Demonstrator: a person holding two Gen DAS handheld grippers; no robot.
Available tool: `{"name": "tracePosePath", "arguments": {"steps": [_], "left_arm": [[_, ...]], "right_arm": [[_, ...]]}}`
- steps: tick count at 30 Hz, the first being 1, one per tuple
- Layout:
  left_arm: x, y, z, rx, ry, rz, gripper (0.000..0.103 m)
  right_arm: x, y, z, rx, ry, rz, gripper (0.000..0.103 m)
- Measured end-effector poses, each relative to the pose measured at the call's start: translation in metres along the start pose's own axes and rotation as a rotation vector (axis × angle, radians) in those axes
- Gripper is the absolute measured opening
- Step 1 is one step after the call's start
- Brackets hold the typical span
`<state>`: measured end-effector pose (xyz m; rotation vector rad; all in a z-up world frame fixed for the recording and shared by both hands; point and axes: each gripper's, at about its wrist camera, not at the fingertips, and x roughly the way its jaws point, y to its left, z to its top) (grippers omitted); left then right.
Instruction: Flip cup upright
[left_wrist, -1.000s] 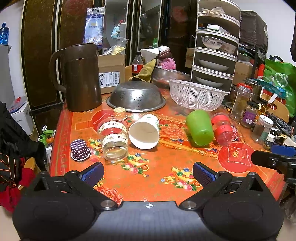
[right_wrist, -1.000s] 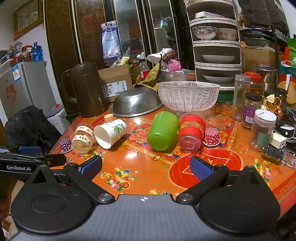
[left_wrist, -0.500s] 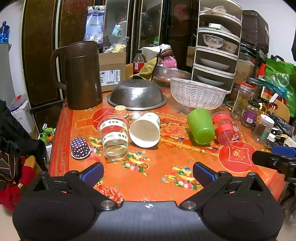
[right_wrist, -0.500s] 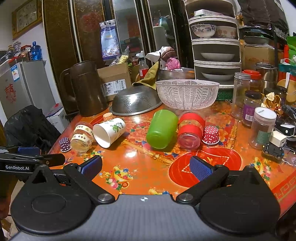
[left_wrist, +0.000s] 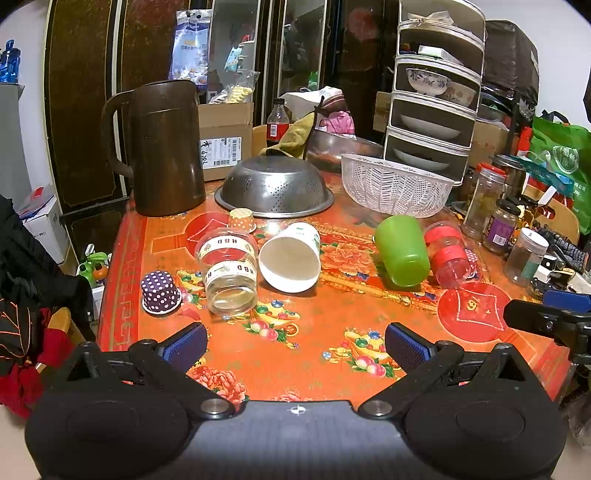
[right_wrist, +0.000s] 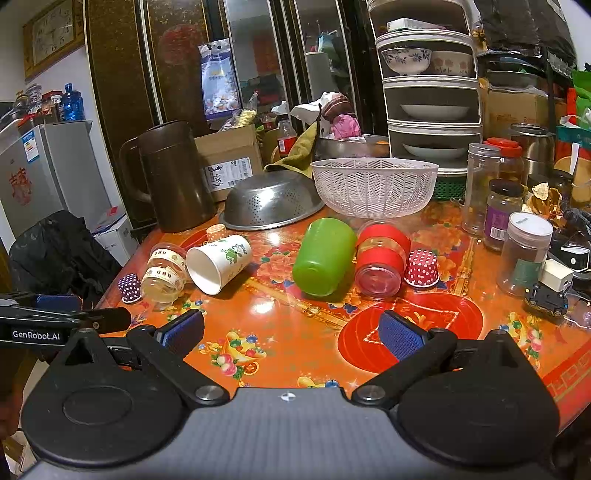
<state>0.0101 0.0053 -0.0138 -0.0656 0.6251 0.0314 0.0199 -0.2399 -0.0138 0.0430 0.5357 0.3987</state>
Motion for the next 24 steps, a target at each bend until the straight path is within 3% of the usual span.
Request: {"name": "tracePosePath", "arguments": {"steps": [24], "left_arm": [[0.0011,-0.0018,-0.0003,-0.005,0.005,-0.001,0.103]], "right_arm": [[0.0016,0.0003,0.0010,0.005,0.004,0.003,0.102]]}}
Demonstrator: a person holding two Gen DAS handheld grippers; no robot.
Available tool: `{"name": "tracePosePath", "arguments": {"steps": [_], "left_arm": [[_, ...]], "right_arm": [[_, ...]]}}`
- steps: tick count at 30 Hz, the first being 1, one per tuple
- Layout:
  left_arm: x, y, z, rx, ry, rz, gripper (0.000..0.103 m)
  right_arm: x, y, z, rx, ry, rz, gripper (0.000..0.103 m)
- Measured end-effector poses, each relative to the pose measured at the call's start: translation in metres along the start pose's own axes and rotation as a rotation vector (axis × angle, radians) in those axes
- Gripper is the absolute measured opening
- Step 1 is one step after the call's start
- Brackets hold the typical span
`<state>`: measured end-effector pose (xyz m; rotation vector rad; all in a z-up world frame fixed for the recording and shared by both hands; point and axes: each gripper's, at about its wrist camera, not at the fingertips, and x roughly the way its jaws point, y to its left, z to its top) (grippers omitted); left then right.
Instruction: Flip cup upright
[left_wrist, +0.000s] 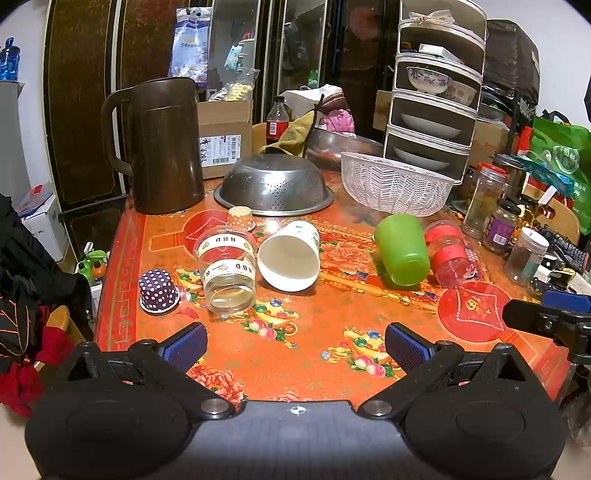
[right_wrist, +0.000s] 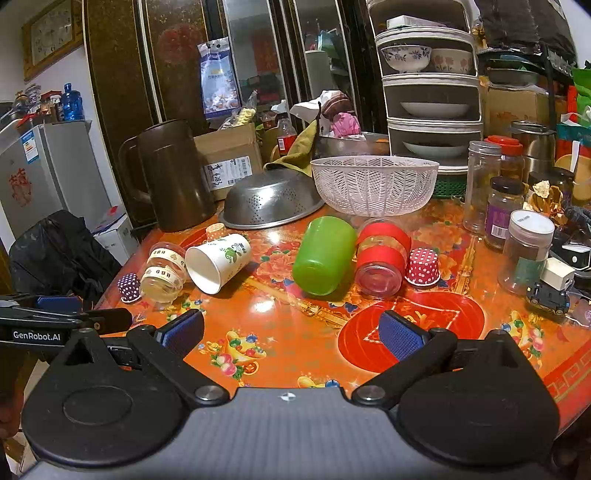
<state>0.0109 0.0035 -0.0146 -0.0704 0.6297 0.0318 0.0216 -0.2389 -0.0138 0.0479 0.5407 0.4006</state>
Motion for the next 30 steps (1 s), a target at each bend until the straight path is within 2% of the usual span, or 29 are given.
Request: {"name": "tracePosePath", "arguments": {"steps": [23,26,30], "left_arm": [[0.005,-0.004,0.004,0.010,0.012,0.010,0.103],[0.004,0.001,0.011,0.009,0.004,0.046,0.103],[0.007,0.026,0.046,-0.002,0.000,0.120,0.103]], "right_arm": [[0.000,-0.006,-0.001,0.007,-0.003,0.001,0.102],[0.001,-0.007,-0.001,0.008,-0.003,0.005,0.102],[0.000,-0.014,-0.002,0.013,-0.005,0.015,0.102]]}}
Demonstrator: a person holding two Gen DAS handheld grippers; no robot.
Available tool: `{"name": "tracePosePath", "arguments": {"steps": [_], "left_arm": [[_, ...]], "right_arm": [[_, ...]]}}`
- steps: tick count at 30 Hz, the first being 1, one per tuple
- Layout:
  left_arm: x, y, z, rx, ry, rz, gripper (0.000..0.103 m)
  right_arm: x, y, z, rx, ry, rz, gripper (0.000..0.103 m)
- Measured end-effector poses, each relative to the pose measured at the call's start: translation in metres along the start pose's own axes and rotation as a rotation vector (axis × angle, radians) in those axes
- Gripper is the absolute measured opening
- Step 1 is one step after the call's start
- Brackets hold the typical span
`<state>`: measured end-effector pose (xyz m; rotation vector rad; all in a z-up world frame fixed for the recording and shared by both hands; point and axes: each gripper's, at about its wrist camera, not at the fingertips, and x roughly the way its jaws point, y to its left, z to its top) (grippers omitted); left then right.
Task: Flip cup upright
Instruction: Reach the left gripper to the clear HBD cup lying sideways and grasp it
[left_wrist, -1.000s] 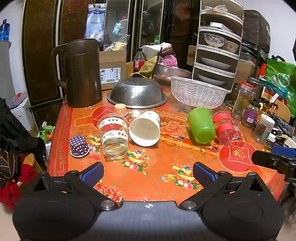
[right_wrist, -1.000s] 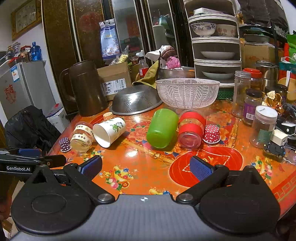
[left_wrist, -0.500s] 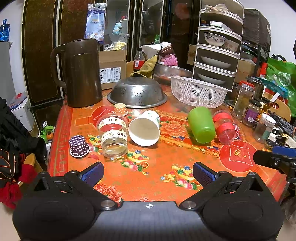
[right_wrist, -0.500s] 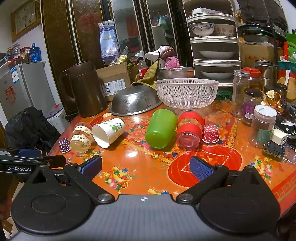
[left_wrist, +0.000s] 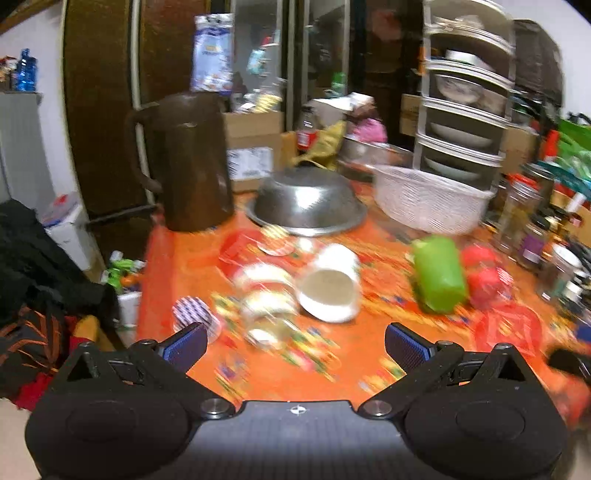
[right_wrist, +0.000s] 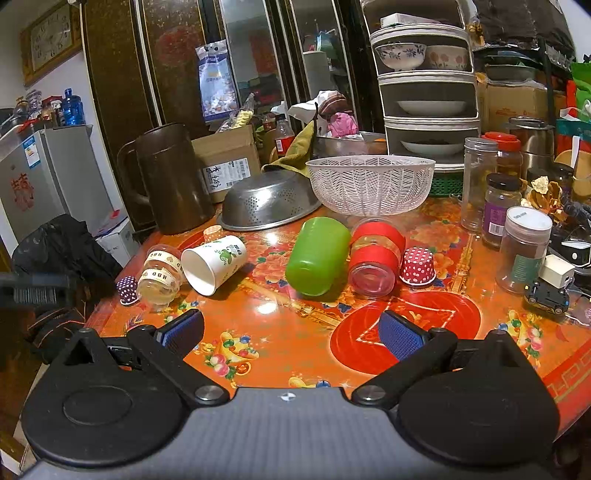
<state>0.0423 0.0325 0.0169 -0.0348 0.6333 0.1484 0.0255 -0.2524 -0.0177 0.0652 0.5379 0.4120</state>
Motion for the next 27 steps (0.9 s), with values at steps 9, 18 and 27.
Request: {"name": "tracePosePath", "arguments": {"steps": [9,18,27], "left_arm": [[0.089,0.021,0.055,-0.015,0.228,0.047,0.097],[0.136,0.016,0.044,-0.061,0.350,0.058,0.090],[0.161,0.015,0.038,-0.083,0.392,0.072,0.080]], "right_arm": [[-0.003,-0.025,-0.006,0.055,-0.003,0.029,0.102],[-0.011,-0.051,-0.009,0.099,-0.010,0.017,0.102],[-0.011,-0.060,-0.014,0.119,-0.004,0.017,0.102]]}}
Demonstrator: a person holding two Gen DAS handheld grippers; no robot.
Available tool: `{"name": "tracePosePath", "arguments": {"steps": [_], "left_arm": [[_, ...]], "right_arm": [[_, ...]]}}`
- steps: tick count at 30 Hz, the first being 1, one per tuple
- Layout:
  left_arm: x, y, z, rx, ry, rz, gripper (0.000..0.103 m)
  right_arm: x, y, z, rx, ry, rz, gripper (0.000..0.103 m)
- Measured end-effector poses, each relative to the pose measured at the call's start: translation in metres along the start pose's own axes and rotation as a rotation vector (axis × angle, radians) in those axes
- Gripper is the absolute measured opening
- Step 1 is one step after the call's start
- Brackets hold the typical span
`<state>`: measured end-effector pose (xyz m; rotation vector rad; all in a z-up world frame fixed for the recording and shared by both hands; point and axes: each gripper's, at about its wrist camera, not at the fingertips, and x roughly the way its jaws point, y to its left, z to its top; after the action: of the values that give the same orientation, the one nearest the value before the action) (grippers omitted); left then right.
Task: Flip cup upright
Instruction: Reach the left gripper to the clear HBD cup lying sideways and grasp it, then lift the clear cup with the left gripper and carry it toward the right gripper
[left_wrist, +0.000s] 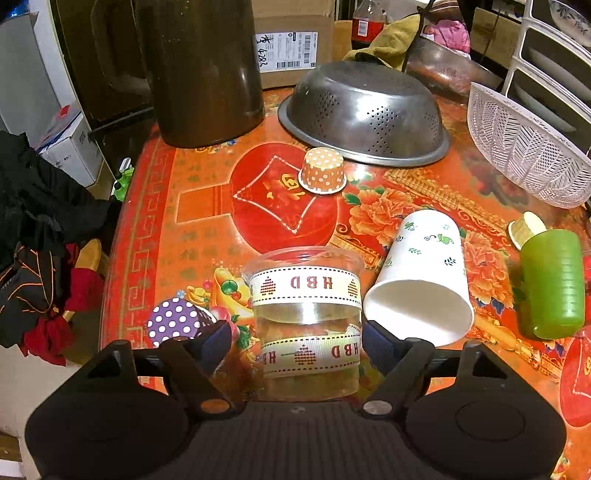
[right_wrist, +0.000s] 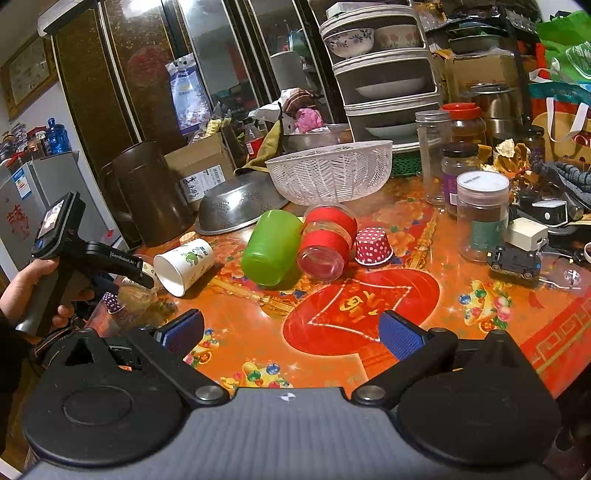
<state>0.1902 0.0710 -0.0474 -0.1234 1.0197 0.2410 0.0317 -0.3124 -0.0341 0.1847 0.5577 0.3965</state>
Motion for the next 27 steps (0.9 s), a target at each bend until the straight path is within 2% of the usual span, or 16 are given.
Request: {"name": "tracePosePath", "arguments": {"steps": [5,9,11,14,21,27], "left_arm": [[0.004,-0.002,0.000,0.002,0.015,0.017,0.064],[-0.008,-0.001,-0.005,-0.002,-0.004,0.006,0.063],[-0.024,-0.001,-0.010,0.012,-0.033,0.011,0.063],[-0.055,-0.003,-0.020,0.040,-0.078,-0.019,0.063],[-0.145,-0.027,-0.073,0.142,-0.240,-0.070,0.063],[-0.186,-0.046,-0.121,0.212,-0.280,-0.164,0.063]], "right_arm": [[-0.002,-0.002,-0.002,0.007,-0.001,0.002,0.102],[-0.002,-0.001,-0.002,0.008,-0.001,0.007,0.102],[-0.003,0.000,-0.002,0.007,-0.002,0.009,0.102],[-0.003,0.000,-0.002,0.008,-0.004,0.010,0.102],[-0.006,0.002,-0.005,0.007,-0.004,0.009,0.102],[-0.009,-0.002,-0.013,0.022,0.014,-0.004,0.102]]}}
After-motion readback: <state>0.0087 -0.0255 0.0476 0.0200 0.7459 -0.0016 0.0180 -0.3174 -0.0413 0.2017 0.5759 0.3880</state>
